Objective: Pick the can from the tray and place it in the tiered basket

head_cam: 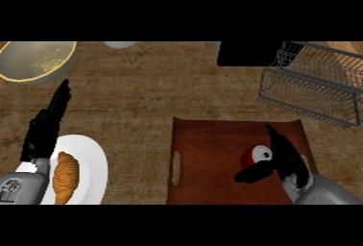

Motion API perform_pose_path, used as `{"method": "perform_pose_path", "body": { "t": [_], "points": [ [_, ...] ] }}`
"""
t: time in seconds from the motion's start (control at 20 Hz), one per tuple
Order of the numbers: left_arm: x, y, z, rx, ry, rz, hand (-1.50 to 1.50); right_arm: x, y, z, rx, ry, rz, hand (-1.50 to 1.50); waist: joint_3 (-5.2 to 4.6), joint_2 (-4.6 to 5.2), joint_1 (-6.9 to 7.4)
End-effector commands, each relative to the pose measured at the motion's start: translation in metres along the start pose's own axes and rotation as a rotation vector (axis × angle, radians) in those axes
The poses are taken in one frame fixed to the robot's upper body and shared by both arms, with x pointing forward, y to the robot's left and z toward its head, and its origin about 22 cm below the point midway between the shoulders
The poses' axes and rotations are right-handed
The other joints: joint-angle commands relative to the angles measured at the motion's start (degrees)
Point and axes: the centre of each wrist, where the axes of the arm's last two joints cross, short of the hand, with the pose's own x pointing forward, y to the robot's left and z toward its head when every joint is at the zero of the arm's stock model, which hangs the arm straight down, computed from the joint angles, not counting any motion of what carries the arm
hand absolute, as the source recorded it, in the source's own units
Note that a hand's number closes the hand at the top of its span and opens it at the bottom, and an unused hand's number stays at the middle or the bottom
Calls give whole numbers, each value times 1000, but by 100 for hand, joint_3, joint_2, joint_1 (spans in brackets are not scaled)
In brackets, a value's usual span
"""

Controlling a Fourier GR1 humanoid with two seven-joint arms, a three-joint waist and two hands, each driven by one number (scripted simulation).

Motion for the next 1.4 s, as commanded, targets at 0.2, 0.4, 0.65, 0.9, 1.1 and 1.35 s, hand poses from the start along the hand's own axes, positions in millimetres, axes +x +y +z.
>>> {"method": "perform_pose_path", "body": {
  "t": [0.2,0.4,0.65,0.9,1.1,1.35],
  "points": [
    [-5,-12,-5,-14,-9,-1,0,5,28,-3,156,64,168,150,3,17,-5],
    [-1,-8,7,-4,-15,9,0,15,14,-9,57,64,223,150,4,-6,19],
    [-10,5,12,3,3,-2,0,30,10,15,72,51,19,150,2,-21,-19],
    [-12,-7,1,15,4,-1,0,33,-8,24,-7,7,-60,150,-3,-20,-102],
    [14,-20,-6,-39,-28,-6,0,104,59,31,-137,-248,90,150,-2,26,162],
    [3,-9,-2,-32,-14,-3,0,173,69,55,-296,-454,-19,150,-1,9,208]
  ]
}}
